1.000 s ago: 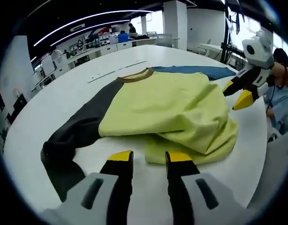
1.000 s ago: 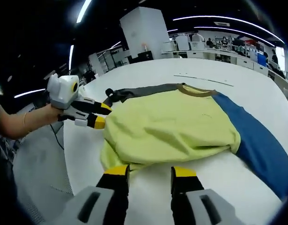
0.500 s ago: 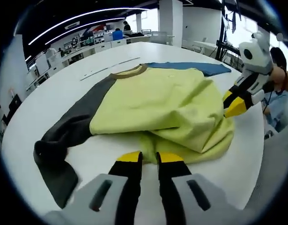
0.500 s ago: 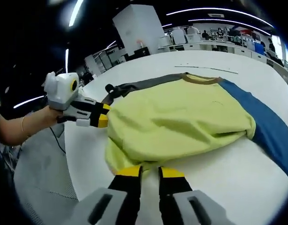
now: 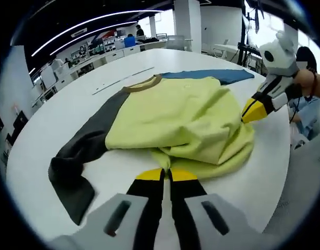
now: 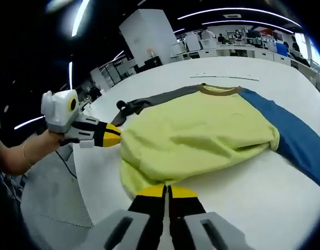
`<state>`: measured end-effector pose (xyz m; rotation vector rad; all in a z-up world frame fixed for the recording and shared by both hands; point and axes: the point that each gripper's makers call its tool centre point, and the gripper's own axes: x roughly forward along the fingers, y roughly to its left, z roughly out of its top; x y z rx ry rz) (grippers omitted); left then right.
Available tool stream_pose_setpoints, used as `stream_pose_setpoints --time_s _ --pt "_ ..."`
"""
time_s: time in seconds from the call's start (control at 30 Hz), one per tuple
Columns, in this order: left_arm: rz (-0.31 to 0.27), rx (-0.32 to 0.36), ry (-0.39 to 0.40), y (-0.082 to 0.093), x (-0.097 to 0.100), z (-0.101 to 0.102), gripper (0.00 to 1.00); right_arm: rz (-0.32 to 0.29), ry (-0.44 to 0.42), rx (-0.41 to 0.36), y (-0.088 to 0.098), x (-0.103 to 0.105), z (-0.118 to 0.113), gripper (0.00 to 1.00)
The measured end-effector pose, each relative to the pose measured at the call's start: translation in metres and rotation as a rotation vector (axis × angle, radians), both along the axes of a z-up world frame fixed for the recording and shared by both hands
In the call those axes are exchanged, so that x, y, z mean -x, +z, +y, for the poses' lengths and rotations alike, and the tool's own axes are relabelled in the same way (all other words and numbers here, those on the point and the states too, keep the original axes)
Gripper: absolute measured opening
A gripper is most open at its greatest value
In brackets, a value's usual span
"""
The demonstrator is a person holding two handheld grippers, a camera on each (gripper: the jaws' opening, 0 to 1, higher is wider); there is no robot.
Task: Fold the garment on the visible template until the final outline fits inside the template.
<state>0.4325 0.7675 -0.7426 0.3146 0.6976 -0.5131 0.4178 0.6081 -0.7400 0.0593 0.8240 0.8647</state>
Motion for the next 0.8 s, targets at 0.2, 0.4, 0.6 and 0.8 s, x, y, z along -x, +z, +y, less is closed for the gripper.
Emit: stream_pose_setpoints --time_s 0.2,0.4,0.6,0.8 --pt "-0.055 0.004 0.026 0.025 0.004 0.007 0.0 -0.047 -0.013 -0.042 0.031 -0.007 0.002 0.0" --pt "-0.113 -0.004 0.076 0.053 -0.007 0.016 0.0 -0.119 -0.011 -0.066 0.065 -0.027 0.013 0.0" --pt "-0.168 0.021 0.123 0.073 -0.031 0.022 0.0 -0.183 -0.007 -0.053 0.08 -0.06 0.023 0.0" --pt "-0.189 0.043 0.176 0.079 -0.059 0.031 0.0 -0.205 -0.037 -0.025 0.079 -0.099 0.031 0.0"
